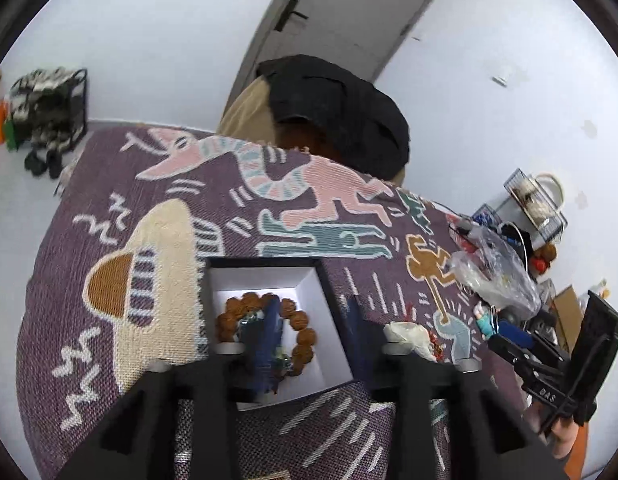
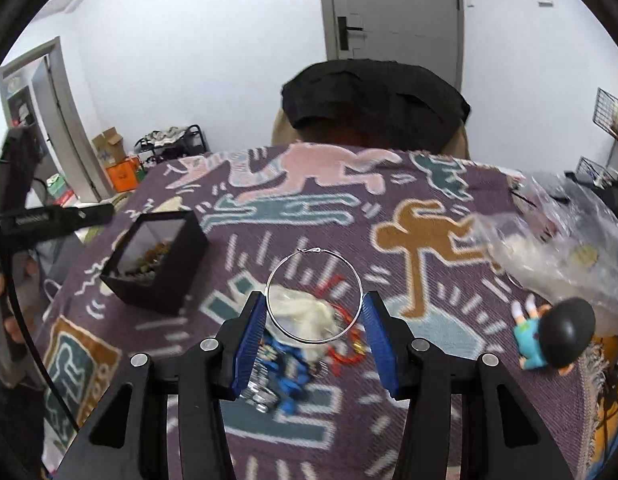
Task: Organize jewelry
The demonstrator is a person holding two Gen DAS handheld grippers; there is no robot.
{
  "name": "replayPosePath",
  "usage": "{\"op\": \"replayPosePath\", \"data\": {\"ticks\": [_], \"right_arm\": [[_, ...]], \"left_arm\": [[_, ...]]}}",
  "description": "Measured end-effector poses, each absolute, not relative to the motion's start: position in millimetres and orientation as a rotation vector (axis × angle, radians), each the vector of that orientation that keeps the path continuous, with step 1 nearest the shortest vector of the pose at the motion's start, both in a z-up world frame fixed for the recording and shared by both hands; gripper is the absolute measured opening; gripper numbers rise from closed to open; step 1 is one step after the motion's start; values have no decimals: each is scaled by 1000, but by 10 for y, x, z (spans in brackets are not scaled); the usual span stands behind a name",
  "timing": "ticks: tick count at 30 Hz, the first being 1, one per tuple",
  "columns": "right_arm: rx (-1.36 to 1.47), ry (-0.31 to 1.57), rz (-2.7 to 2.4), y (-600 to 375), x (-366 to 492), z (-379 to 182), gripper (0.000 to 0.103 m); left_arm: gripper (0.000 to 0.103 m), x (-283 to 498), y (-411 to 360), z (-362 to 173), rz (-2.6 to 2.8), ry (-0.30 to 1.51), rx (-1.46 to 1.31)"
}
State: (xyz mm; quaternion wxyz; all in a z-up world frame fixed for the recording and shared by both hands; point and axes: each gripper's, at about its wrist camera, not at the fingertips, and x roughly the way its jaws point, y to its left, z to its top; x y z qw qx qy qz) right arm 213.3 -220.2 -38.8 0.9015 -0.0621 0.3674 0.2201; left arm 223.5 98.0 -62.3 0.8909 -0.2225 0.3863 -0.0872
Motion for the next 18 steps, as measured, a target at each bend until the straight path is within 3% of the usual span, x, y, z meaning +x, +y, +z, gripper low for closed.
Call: {"op": "replayPosePath", "data": {"ticks": [1, 2, 18], "right_arm": [[-132, 758, 465, -2127, 2136, -375, 50], [-135, 756, 475, -2044, 2141, -362, 50], [-153, 785, 649, -847, 2242, -344, 50]], "left_arm": [[63, 2206, 1014, -619, -176, 786, -468], [67, 2163, 1050, -605, -168, 765, -469], [68, 1808, 1611, -545, -71, 711, -476]]}}
